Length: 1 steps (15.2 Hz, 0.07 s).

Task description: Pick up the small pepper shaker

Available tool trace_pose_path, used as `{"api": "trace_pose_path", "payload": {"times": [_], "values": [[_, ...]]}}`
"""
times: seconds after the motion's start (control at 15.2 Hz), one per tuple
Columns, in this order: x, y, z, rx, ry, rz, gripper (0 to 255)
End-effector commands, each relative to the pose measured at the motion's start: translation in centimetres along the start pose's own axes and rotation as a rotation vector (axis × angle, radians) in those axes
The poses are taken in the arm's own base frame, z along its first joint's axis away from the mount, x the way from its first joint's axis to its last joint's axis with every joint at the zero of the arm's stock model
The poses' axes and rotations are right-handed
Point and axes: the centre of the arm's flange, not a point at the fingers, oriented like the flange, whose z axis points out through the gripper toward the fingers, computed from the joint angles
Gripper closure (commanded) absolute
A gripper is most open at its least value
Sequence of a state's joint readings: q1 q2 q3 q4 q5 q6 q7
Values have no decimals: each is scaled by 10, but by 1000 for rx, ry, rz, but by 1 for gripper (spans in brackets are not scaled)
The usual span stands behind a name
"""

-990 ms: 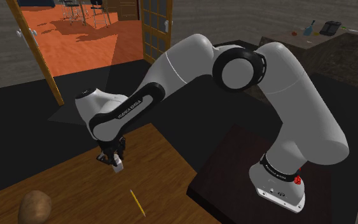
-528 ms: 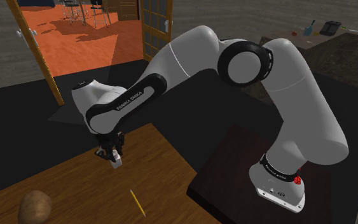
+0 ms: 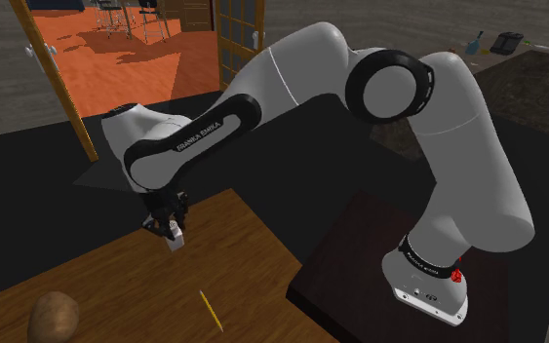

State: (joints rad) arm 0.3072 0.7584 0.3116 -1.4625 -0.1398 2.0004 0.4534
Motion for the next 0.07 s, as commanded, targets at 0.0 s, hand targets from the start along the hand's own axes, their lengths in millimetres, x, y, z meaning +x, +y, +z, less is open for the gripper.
{"api": "trace_pose_path", "payload": {"times": [0.0], "values": [[0, 1, -2, 0, -1, 0, 255]]}}
